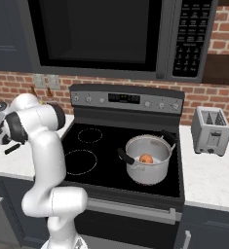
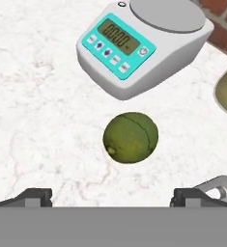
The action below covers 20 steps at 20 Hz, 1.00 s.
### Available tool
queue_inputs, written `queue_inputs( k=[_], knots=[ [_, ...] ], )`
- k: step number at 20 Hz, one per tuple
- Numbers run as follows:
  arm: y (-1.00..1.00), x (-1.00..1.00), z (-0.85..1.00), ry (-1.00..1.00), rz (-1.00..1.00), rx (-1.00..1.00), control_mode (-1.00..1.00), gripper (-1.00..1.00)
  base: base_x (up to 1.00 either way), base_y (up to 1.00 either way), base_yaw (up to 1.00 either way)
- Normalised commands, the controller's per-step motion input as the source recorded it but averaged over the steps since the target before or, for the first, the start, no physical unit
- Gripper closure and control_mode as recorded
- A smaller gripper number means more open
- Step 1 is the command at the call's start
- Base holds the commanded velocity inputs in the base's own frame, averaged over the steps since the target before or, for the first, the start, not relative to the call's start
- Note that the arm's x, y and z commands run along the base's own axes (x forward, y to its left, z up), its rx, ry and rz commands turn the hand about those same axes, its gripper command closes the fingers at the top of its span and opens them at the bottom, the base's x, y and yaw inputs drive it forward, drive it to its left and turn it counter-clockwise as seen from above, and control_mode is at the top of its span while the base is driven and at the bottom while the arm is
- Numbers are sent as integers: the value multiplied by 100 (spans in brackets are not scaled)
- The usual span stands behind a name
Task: Put the onion and lime in the pot. Retrieve the spatula and lightly stir the vegetables in the pot.
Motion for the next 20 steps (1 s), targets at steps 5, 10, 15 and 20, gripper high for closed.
queue_inputs(
  k=[5,10,15,20],
  knots=[
    [17,25,-21,0,0,0,-100,-100,0,0,0],
    [20,22,-26,0,0,0,-100,-100,0,0,0],
    [18,17,-21,1,0,0,-100,-100,0,0,0],
    [7,14,-19,2,0,0,-100,-100,0,0,0]
  ],
)
